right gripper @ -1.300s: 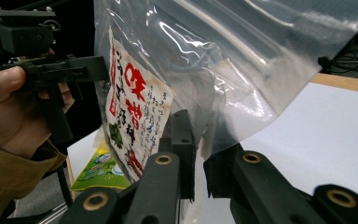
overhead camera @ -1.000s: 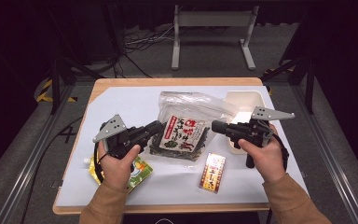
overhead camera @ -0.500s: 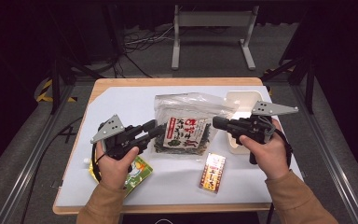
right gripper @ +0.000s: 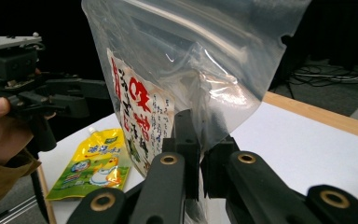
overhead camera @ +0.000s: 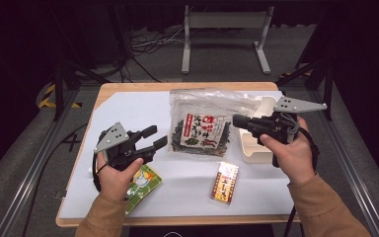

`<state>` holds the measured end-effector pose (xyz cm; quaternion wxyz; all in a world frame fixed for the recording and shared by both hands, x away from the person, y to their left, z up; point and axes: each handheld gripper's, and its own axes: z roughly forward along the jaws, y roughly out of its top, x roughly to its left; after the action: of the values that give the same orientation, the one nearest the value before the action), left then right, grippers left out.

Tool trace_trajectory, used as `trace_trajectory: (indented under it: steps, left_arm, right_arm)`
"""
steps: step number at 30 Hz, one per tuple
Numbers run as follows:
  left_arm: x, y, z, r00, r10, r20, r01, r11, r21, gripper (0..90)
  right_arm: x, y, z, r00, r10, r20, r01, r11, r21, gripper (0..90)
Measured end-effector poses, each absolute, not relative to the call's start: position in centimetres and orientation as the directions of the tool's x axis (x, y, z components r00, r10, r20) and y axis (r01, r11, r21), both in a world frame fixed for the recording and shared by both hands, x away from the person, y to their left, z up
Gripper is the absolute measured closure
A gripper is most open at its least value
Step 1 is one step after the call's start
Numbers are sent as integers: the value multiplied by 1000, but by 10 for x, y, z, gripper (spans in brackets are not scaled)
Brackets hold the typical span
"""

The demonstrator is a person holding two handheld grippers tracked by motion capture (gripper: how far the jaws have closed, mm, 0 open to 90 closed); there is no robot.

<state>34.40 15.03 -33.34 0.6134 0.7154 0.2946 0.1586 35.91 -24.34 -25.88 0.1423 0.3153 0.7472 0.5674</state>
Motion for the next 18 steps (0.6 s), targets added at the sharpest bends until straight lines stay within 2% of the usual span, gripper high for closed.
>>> trace_trajectory:
  steps: [18]
  left_arm:
    - [351,148,-339,761,635,-133,289,-150,945,392]
  right_arm:
    - [372,-265,-230,-653,749,114,343,158,926,869]
